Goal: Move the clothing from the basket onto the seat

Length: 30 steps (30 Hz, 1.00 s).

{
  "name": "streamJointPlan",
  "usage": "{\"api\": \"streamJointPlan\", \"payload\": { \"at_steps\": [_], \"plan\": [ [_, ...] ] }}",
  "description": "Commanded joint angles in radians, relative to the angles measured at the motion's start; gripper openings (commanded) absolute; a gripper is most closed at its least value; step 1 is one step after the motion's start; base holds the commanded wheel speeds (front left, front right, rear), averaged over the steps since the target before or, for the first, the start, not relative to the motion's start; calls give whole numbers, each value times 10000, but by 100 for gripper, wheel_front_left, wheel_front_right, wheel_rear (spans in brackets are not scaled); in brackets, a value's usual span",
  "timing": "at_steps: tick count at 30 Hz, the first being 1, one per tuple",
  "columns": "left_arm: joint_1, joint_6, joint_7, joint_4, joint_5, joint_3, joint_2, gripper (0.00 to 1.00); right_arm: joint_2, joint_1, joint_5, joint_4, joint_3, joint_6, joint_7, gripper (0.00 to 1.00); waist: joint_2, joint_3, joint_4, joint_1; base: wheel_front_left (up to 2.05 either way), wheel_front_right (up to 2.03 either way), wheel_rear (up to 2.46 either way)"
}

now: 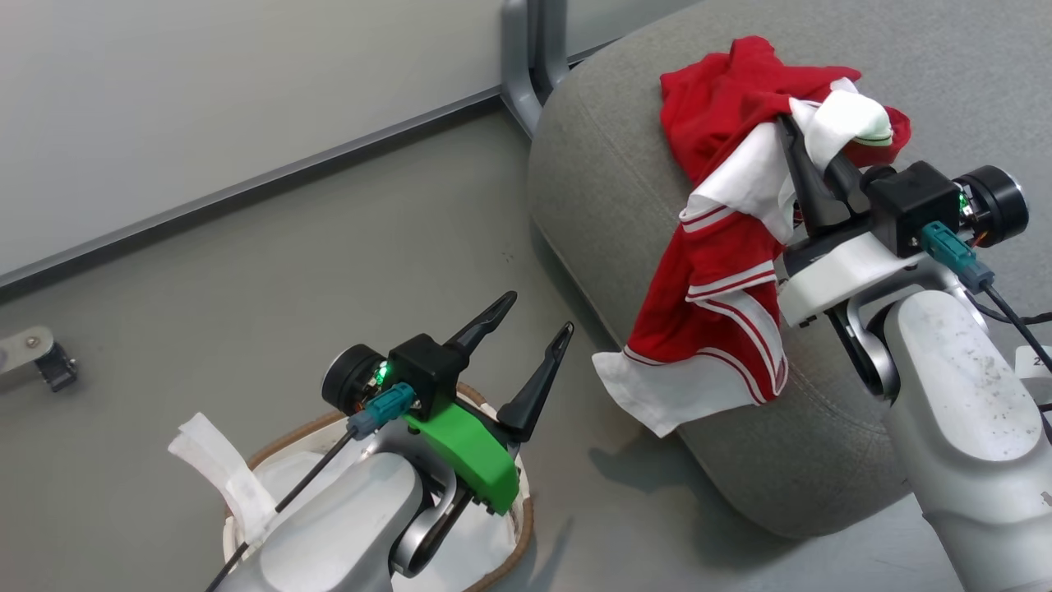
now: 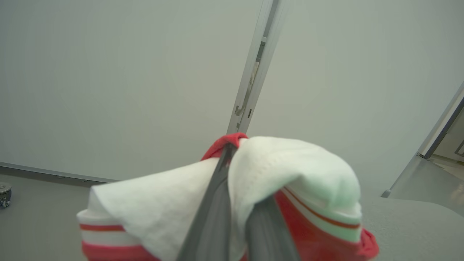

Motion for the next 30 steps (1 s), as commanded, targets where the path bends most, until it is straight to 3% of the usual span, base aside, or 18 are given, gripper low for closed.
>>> {"api": "streamJointPlan", "payload": {
  "at_steps": [1, 11, 21, 30],
  "plan": [
    [-137, -55, -28, 59, 39, -25, 32, 100, -9, 187, 45, -79, -51, -14, 13, 0, -1, 306, -434, 0, 0, 0, 0],
    [-331, -133, -28, 173, 217, -171, -123, 100, -94, 415, 208, 22, -356, -14, 88, 0, -1, 510, -52, 0, 0, 0, 0],
    [-565, -70, -27, 0, 447, -243, -104, 100, -317, -517, 300, 304, -145, -14, 180, 0, -1, 1052, 678, 0, 0, 0, 0],
    [-862, 12, 88, -374, 657, -359, -48, 100, -1416, -2930, 362, 388, 100, -14, 934, 0, -1, 1818, 1320, 0, 0, 0, 0]
  ]
}}
